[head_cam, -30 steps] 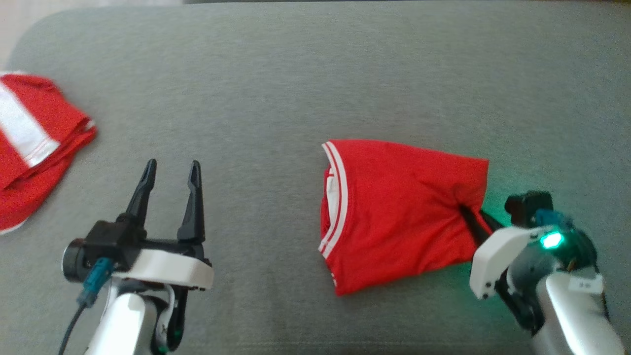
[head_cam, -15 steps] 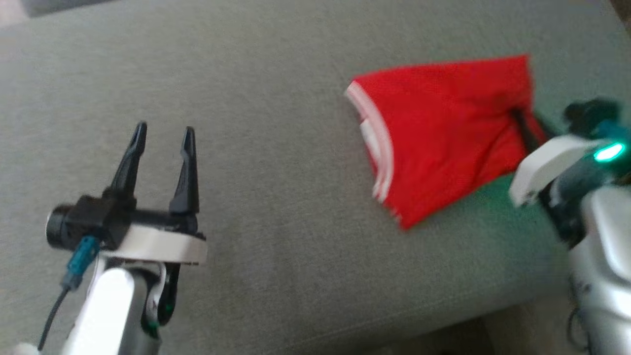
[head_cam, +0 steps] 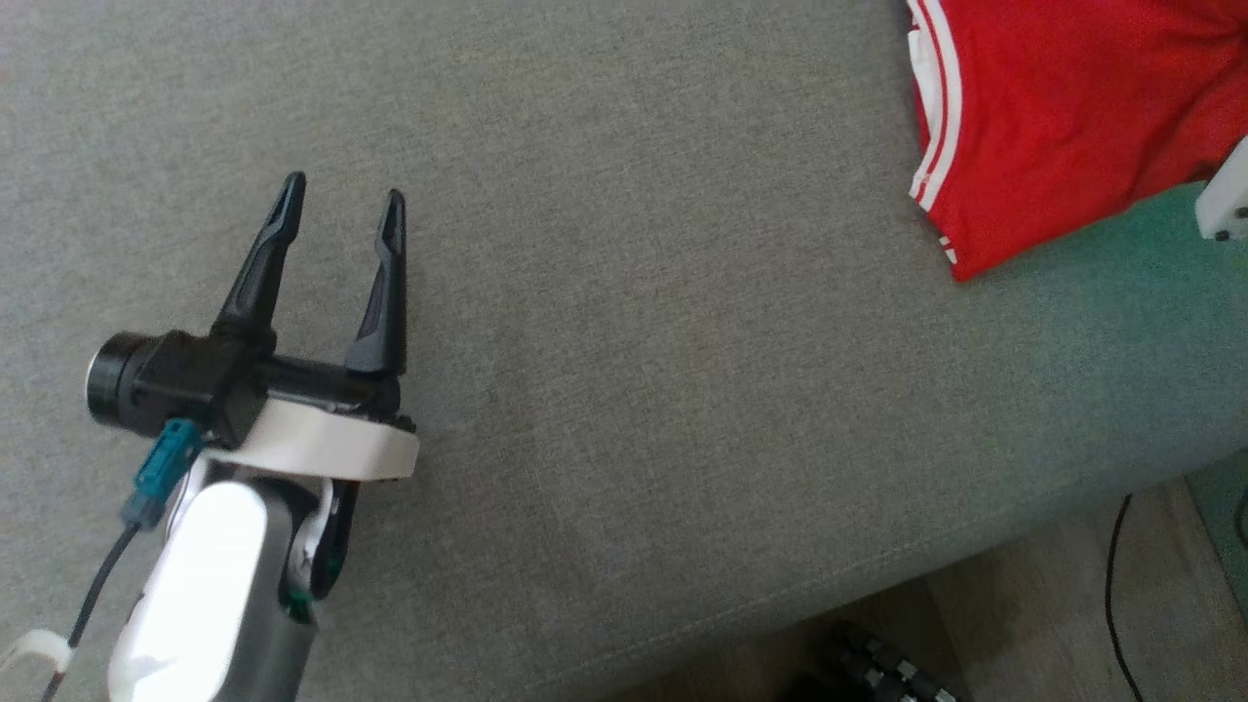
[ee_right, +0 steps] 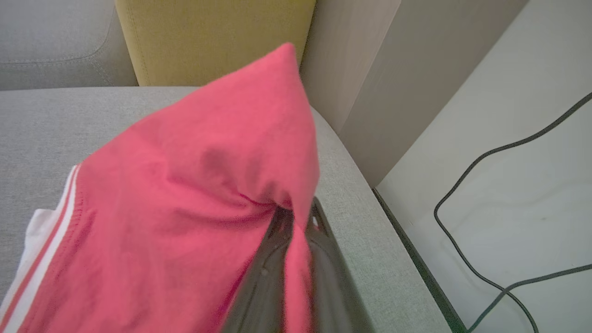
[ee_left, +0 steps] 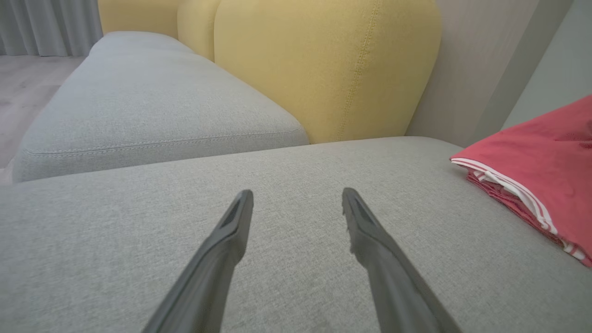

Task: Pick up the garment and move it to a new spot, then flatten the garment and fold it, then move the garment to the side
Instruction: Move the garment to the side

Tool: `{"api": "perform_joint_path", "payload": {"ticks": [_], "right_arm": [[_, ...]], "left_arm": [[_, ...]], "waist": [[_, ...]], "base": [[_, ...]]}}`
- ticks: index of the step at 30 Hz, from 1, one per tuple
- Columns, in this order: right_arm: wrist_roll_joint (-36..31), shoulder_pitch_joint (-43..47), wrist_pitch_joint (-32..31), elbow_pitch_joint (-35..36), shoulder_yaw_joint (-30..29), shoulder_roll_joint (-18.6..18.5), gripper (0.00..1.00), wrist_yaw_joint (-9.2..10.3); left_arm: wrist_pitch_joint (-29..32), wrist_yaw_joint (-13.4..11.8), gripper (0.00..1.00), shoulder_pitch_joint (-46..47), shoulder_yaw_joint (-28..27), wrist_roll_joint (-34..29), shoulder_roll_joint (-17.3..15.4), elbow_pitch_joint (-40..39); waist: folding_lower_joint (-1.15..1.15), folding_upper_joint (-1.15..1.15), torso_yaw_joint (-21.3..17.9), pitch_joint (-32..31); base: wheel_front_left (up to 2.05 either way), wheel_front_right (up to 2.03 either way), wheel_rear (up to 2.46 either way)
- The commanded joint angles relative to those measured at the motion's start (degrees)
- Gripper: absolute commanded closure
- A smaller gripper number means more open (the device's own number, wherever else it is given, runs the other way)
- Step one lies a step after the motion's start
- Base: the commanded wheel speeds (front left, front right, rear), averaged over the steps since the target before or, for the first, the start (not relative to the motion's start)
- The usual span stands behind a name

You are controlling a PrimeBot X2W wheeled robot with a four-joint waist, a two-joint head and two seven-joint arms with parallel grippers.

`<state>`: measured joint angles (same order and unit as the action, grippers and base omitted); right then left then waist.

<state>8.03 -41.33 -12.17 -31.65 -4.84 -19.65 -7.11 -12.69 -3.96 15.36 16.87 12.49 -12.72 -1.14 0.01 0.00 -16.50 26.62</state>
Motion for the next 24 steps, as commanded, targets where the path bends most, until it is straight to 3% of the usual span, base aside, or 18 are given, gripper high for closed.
{"api": "perform_joint_path", "payload": {"ticks": [1,15,16,17,18,24], "right_arm": [[-0.64,-1.33,-0.03,1.35,-0.12,-1.52,1.00,-0.37],[-5.59,-7.29,0.15,-5.84,-3.13,-1.90,1.00,-0.37],[-6.10,-7.79,0.00,-6.73,-3.82,-1.90,0.91,-0.37],[-6.43,-8.22,-0.17,-7.63,-4.63,-1.74,0.55,-0.37],[-6.89,-8.58,-0.39,-8.49,-5.46,-1.62,0.02,-0.37],[-9.72,-9.58,0.34,-11.43,-7.89,-0.32,0.00,-0.37]], "left_arm": [[0.01,0.33,0.00,2.21,-1.21,-0.61,-1.29,-1.55],[-1.04,1.12,0.00,6.04,-0.53,-0.38,-0.93,-0.19],[-1.13,1.12,0.00,6.16,-0.58,-0.32,-0.94,-0.05],[-1.21,1.11,0.00,6.29,-0.61,-0.28,-0.92,0.09],[-1.29,1.06,0.00,6.39,-0.64,-0.25,-0.87,0.20],[-1.74,0.90,0.00,6.18,-1.16,0.25,-0.82,1.27]], "waist": [[-0.01,0.00,0.16,0.81],[-0.01,0.00,2.87,5.09],[-0.01,0.00,3.09,5.30],[-0.01,0.00,3.32,5.45],[-0.01,0.00,3.50,5.54],[-0.01,0.00,3.71,4.48]], "base": [[0.00,0.00,0.00],[0.00,0.00,0.00],[0.00,0.00,0.00],[0.00,0.00,0.00],[0.00,0.00,0.00],[0.00,0.00,0.00]]}}
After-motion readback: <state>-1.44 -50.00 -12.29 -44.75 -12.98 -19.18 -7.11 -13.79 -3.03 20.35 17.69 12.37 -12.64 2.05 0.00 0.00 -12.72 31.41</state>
